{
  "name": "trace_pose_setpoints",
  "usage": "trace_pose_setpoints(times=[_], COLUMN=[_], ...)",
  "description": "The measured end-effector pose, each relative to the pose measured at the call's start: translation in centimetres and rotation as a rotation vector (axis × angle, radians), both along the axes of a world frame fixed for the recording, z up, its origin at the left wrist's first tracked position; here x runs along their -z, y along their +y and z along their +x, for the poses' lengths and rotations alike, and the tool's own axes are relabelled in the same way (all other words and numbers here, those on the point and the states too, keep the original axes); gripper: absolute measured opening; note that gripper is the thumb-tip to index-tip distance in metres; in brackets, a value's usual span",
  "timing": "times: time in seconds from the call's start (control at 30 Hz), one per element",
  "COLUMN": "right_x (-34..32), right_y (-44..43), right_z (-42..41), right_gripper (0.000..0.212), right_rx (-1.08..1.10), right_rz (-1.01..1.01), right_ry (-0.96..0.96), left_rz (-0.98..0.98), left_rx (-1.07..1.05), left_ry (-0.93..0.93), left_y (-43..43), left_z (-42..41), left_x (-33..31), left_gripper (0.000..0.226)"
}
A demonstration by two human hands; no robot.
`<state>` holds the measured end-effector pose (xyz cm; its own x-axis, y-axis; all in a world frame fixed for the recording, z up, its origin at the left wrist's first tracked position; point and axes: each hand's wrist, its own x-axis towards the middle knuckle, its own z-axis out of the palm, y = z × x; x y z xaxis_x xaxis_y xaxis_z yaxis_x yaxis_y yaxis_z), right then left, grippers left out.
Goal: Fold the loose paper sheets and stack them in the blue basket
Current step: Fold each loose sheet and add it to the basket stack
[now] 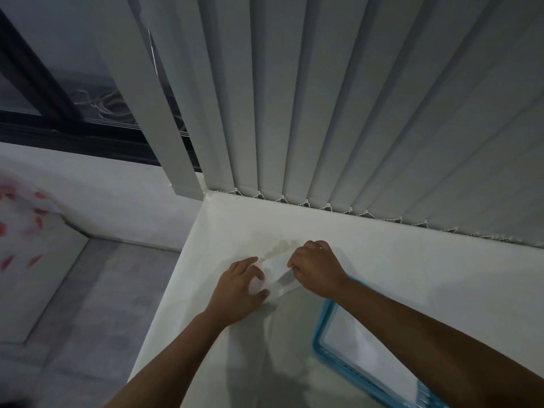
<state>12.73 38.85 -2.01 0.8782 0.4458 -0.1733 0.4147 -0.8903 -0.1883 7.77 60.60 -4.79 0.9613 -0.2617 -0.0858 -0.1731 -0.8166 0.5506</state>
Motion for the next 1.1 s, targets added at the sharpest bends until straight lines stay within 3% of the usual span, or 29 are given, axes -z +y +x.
trace_pose_setpoints(times=[0.07, 0.17, 0.3, 0.4, 0.57, 0.67, 0.8, 0.9, 1.0, 1.1], right_x=[0.2, 0.0, -0.8, -1.2, -3.0, -4.1, -5.1, -5.7, -6.4, -7.2], right_y=[-0.3, -0.2, 0.4, 0.4, 0.1, 0.1, 0.3, 0.7, 1.9, 2.9], right_z=[-0.9, -1.8, -2.2, -2.7, -4.0, -5.5, -8.1, -10.6, -13.4, -15.3], right_gripper=[0.033, 0.039, 0.038, 0.036, 0.036, 0.036, 0.032, 0.028, 0.026, 0.045], right_rx=[0.009, 0.033, 0.072, 0.08, 0.185, 0.261, 0.321, 0.376, 0.486, 0.688], right_rz=[-0.038, -0.096, -0.208, -0.26, -0.109, 0.041, 0.201, 0.313, 0.427, 0.599], right_ry=[0.07, 0.161, 0.18, 0.198, 0.15, 0.079, -0.022, -0.036, 0.07, 0.287], left_rz=[-0.027, -0.069, 0.069, 0.181, 0.157, -0.053, -0.506, -0.803, -1.061, -1.223], left_rx=[-0.03, -0.172, -0.253, -0.261, -0.314, -0.389, -0.587, -0.62, -0.645, -0.633], left_ry=[0.103, 0.137, 0.106, 0.181, 0.345, 0.419, 0.543, 0.675, 0.72, 0.66], left_y=[-0.5, -1.6, -2.2, -2.3, -2.0, -1.6, -1.4, -1.7, -2.3, -3.2], left_z=[-0.4, 0.0, 1.3, 2.4, 3.1, 2.6, 0.7, -0.9, -2.7, -4.9], left_x=[-0.4, -0.9, -0.9, -1.4, -2.9, -4.1, -6.2, -7.4, -8.1, -8.8], left_gripper=[0.049, 0.054, 0.039, 0.034, 0.017, 0.003, 0.015, 0.016, 0.011, 0.007])
